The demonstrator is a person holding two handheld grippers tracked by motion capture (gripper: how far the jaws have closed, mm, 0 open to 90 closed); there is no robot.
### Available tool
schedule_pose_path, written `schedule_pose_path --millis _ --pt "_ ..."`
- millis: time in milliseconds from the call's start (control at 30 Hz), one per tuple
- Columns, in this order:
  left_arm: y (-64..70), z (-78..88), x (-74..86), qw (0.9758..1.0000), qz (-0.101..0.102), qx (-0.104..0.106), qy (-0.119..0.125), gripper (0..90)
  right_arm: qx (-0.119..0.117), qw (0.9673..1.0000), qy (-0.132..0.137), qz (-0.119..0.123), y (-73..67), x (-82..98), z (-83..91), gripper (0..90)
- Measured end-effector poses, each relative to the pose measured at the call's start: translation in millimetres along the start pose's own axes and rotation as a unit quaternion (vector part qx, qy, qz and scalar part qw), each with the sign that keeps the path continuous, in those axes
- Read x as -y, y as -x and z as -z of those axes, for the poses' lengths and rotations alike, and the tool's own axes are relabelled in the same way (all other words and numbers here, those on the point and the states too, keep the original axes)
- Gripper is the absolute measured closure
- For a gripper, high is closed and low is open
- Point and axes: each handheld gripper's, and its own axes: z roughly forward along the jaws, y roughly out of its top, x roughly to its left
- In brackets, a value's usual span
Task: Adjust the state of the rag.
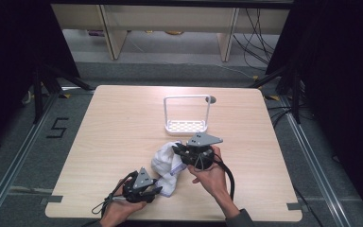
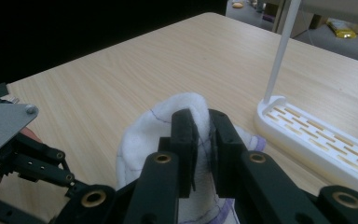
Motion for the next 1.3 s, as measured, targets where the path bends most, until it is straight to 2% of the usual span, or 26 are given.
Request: schedule_pose_path --millis 33,100,133,233,267,300,333,367,400,467,500,533,667,733,767,800,833,867,900,933,1000,1067,1100,1133,1233,1300 --pt "0.0 0.0 0.0 1.0000 0.000 0.000 0.000 81.8 0.000 1.0000 0.000 0.000 0.0 0.0 0.0 81.8" --pt "1.4 0.2 -0.4 0.9997 -0.021 0.000 0.008 87.2 0.005 0.9999 0.008 0.007 2.3 0.2 1.2 82.0" --pt "1.6 2.1 -0.7 0.9997 -0.019 0.002 0.013 87.8 0.001 1.0000 0.001 -0.003 2.0 0.2 4.0 82.1" --pt "-3.5 10.4 -3.0 0.9995 -0.023 -0.002 0.023 88.2 0.003 1.0000 0.003 0.004 5.3 0.0 8.6 82.2" --pt "-10.9 24.1 -4.7 0.9993 -0.011 -0.010 0.035 88.1 0.009 0.9999 0.010 0.003 11.2 1.1 15.1 82.3" --pt "-15.5 31.2 -4.4 0.9985 -0.008 -0.025 0.049 88.2 0.015 0.9997 0.014 0.014 15.4 2.0 19.7 82.4" --pt "-20.8 38.5 -3.7 0.9976 -0.007 -0.034 0.060 88.2 0.013 0.9998 0.011 0.008 18.0 3.4 24.9 82.4" --pt "-20.8 38.5 -3.7 0.9976 -0.007 -0.034 0.060 88.2 0.013 0.9998 0.011 0.008 18.0 3.4 24.9 82.4" --pt "-30.6 52.0 -1.2 0.9949 0.013 -0.053 0.084 88.2 0.021 0.9997 0.009 -0.004 23.8 7.4 35.8 82.5" --pt "-36.5 58.7 0.1 0.9935 0.023 -0.061 0.094 88.1 0.032 0.9994 0.014 -0.008 31.5 12.6 47.1 82.5" --pt "-42.3 64.3 1.4 0.9913 0.031 -0.067 0.109 88.1 0.032 0.9994 0.014 -0.008 31.5 12.6 47.1 82.5" --pt "-52.1 75.3 3.1 0.9885 0.031 -0.086 0.120 88.2 0.035 0.9992 0.016 -0.005 37.5 18.4 58.1 82.5" --pt "-57.8 81.9 3.0 0.9859 0.037 -0.095 0.133 88.2 0.027 0.9993 0.009 -0.024 43.1 34.4 71.8 82.6" --pt "-53.1 75.6 3.2 0.9889 0.024 -0.081 0.122 88.2 0.031 0.9991 -0.005 -0.029 41.0 44.7 71.8 82.5" --pt "-53.1 75.6 3.2 0.9889 0.024 -0.081 0.122 88.2 0.031 0.9991 -0.005 -0.029 41.0 44.7 71.8 82.5" --pt "-48.9 71.0 4.9 0.9912 0.020 -0.074 0.108 88.2 0.028 0.9993 -0.013 -0.022 41.5 51.1 69.4 82.5" --pt "-44.5 65.5 7.5 0.9930 0.020 -0.062 0.098 88.1 0.016 0.9987 -0.042 -0.022 39.8 65.7 65.4 82.5" --pt "-36.5 57.9 14.4 0.9969 0.010 -0.043 0.065 88.1 0.010 0.9982 -0.054 -0.023 37.2 72.7 64.5 82.5" --pt "-36.5 57.9 14.4 0.9969 0.010 -0.043 0.065 88.0 0.010 0.9982 -0.054 -0.023 37.2 72.7 64.5 82.5" --pt "-31.8 54.3 22.2 0.9990 -0.005 -0.033 0.030 88.0 0.004 0.9970 -0.077 -0.011 31.7 84.1 65.3 82.4" --pt "-29.3 52.6 27.9 0.9995 -0.012 -0.021 0.020 87.9 0.001 0.9954 -0.096 -0.004 27.2 92.5 67.9 82.2" --pt "-28.4 54.9 29.8 0.9995 -0.020 -0.021 0.007 87.8 -0.004 0.9936 -0.112 -0.010 22.1 99.1 70.7 82.1" --pt "-28.4 55.7 29.7 0.9995 -0.024 -0.022 0.004 87.6 -0.002 0.9937 -0.112 0.000 20.8 101.7 70.8 82.0" --pt "-27.0 54.4 29.9 0.9996 -0.015 -0.021 0.014 87.3 -0.005 0.9934 -0.115 0.001 19.1 103.7 70.6 81.6" --pt "-26.8 56.2 28.3 0.9997 -0.006 -0.020 0.010 80.6 -0.010 0.9922 -0.125 -0.003 16.8 105.6 70.0 78.6" --pt "-28.0 60.1 24.4 0.9990 0.031 -0.008 0.030 66.5 -0.009 0.9937 -0.110 -0.016 18.7 101.8 73.7 63.4"
